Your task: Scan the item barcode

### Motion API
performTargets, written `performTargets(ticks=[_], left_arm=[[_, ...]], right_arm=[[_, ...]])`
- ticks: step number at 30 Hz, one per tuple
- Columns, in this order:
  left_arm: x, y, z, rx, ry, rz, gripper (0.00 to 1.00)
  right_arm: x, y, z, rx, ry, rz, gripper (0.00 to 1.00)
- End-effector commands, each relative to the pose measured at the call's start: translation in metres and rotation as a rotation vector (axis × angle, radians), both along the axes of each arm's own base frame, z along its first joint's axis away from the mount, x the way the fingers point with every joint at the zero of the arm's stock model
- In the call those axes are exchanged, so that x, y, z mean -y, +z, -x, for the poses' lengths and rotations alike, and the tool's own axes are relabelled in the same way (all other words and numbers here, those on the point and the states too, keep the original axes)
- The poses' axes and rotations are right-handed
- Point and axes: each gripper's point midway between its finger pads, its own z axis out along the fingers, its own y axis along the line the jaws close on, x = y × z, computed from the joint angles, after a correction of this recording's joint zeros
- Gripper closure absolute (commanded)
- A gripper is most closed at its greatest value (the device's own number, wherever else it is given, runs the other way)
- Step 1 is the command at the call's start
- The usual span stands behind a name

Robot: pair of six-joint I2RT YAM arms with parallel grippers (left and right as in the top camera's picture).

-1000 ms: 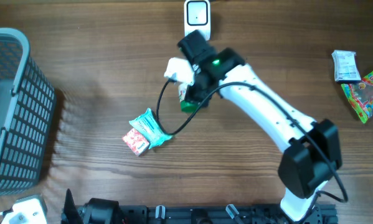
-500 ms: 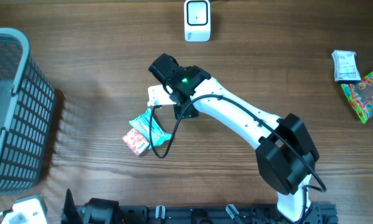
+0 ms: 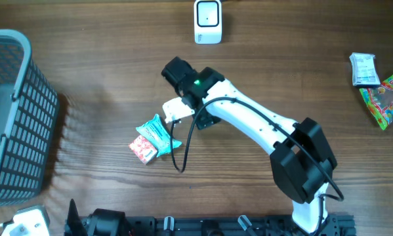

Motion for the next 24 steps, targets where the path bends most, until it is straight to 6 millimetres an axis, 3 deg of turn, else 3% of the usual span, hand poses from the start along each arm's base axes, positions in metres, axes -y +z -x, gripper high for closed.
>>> performTargets(ticks=[1,5,10,21,24], left_arm=[[0.001,0.000,0.001,0.014,0.000,0.013,0.00],[0.001,0.000,0.001,0.014,0.000,0.013,0.00],[0.001,0.000,0.001,0.014,0.000,0.013,0.00],[0.001,0.000,0.001,0.014,0.000,0.013,0.00],[0.001,0.000,0.001,0.014,0.000,0.013,0.00]], right_arm=[[0.019,-0.040,-0.019,-0.038,-0.037,0.054,0.00],[0.028,-0.059,-0.029,-0.034,-0.067,0.089,0.00],[0.017,-0.063,-0.021,-0.090,-0.084,0.011,0.00],[0.012,-0.061,-0.029,-0.054,-0.116,-0.019,0.03],[0.003,-0.051,-0.034,-0.037,-0.160,-0.065,0.04]])
